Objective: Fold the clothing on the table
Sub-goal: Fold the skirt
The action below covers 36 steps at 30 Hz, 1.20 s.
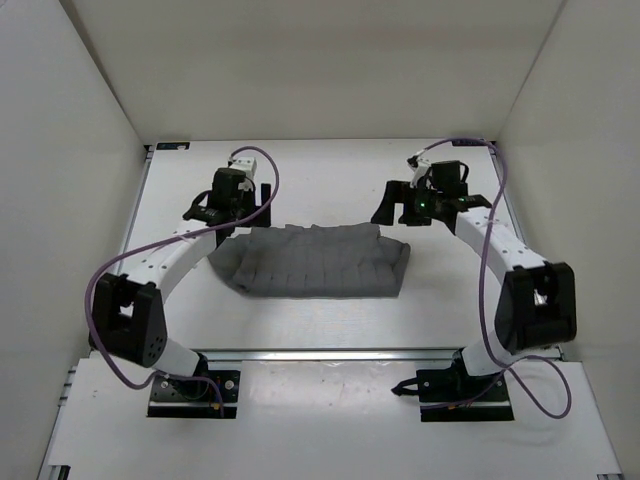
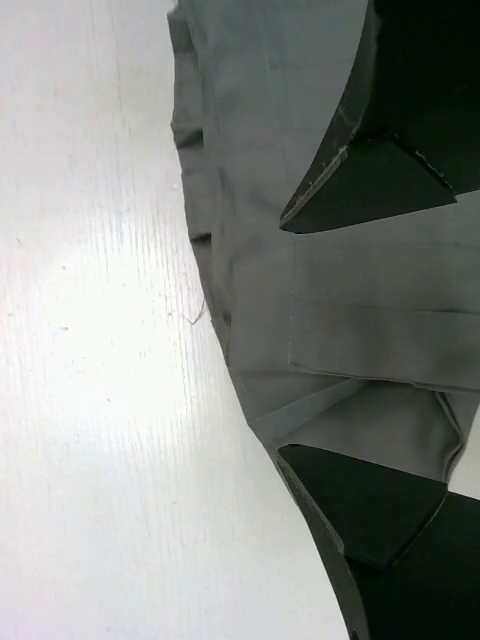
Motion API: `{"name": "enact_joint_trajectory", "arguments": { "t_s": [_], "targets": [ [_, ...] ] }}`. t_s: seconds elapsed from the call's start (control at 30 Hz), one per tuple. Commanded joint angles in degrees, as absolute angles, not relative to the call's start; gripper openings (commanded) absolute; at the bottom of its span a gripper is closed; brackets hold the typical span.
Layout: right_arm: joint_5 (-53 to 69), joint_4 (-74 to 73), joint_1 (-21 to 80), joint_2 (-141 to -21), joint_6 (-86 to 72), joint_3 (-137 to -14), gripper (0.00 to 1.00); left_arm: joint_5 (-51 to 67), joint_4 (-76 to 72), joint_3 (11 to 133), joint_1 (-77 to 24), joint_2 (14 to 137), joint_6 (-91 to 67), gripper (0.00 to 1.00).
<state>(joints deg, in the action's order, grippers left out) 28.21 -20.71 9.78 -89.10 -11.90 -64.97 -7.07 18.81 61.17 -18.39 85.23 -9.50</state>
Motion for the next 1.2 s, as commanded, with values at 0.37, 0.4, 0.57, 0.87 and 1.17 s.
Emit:
{"name": "enact_joint_trajectory", "arguments": {
  "t_s": [0.37, 0.4, 0.57, 0.87, 1.17],
  "targets": [
    [21.36, -22.59, 10.28, -74.79, -17.4, -43.16, 0.95, -8.25, 22.67, 43.07, -23.2, 70.4, -15.12, 0.96],
    [20.92, -22.15, 10.46, -75.06, -17.4, -43.24, 0.95, -8.96, 22.85, 42.46, -23.12, 70.31, -15.2, 0.96],
    [19.33, -19.43, 12.3, -77.33, -19.07, -42.45, 0.95, -12.56, 24.17, 43.15, -22.5, 72.94, -15.47, 0.94],
    [14.95, -20.65, 14.67, -87.09, -18.11, -48.07, 0.79, -15.12, 25.75, 43.95, -22.76, 78.13, -16.43, 0.88],
    [15.54, -17.85, 15.73, -89.21, -19.24, -47.64, 0.22, -11.88, 23.29, 42.89, -24.61, 83.31, -18.54, 0.59]
  ]
}}
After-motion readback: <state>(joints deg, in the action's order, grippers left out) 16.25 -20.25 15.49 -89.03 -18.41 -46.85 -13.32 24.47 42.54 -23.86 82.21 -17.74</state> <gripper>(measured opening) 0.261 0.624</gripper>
